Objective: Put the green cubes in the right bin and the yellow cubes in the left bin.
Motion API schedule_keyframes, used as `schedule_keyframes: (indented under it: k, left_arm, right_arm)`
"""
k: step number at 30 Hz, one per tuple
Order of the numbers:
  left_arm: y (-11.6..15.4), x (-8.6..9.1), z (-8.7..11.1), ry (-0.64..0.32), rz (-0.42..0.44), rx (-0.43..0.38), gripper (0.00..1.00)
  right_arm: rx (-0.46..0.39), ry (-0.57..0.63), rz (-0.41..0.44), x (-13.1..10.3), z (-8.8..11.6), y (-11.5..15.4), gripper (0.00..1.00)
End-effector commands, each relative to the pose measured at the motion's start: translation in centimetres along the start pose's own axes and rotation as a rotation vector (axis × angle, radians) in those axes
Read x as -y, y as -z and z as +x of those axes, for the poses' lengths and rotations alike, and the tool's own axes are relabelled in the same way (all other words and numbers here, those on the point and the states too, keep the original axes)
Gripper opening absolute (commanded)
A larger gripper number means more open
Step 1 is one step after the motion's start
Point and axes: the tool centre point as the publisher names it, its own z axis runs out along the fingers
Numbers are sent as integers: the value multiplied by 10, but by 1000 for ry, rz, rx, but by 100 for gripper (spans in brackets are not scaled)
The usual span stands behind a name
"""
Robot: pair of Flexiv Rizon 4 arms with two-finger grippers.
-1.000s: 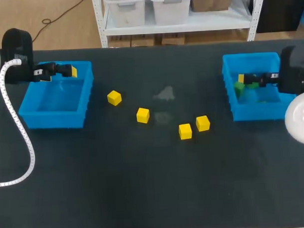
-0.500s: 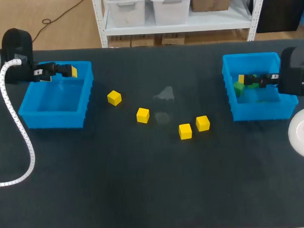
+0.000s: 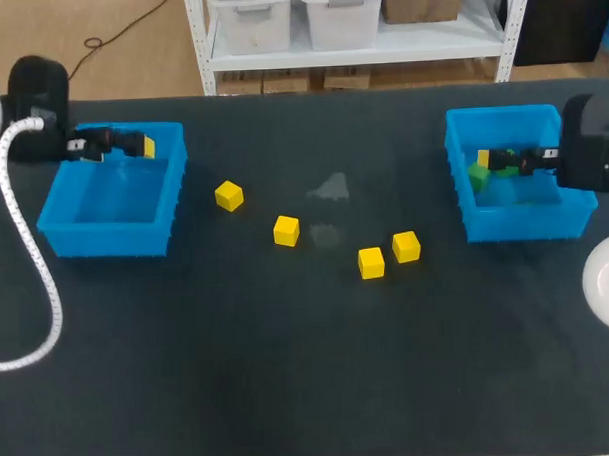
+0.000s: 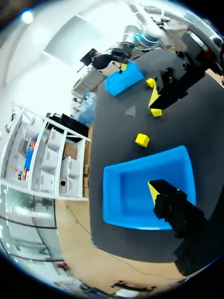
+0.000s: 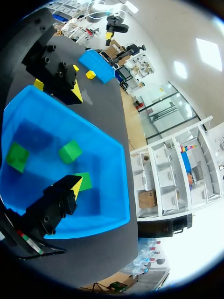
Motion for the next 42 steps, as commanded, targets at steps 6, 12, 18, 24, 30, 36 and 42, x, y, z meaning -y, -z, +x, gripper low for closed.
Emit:
schedule_keyframes:
  k: [6,12,18,24,30,36,42]
  left_arm:
    - [-40,18,-59,-117,-128,-264,100]
    - [-67,34,-68,-125,-108,-326,100]
    - [-82,36,-68,-106,-87,-389,100]
    - [-94,37,-49,-133,-114,-482,100]
    - [-112,36,-33,-138,-123,-558,100]
    - [-128,46,-16,-156,-94,-603,100]
    - [-137,48,0,-151,-92,-627,100]
  right_arm:
    - [-1,-1,-3,0,0,1,100]
    - [-1,-1,-3,0,0,1,100]
    - [-1,-1,-3,0,0,1,100]
    - [-1,-1,-3,0,0,1,100]
    - [-1,-1,-3,0,0,1,100]
    - [-1,-1,-3,0,0,1,100]
    - [-1,-1,-3,0,0,1,100]
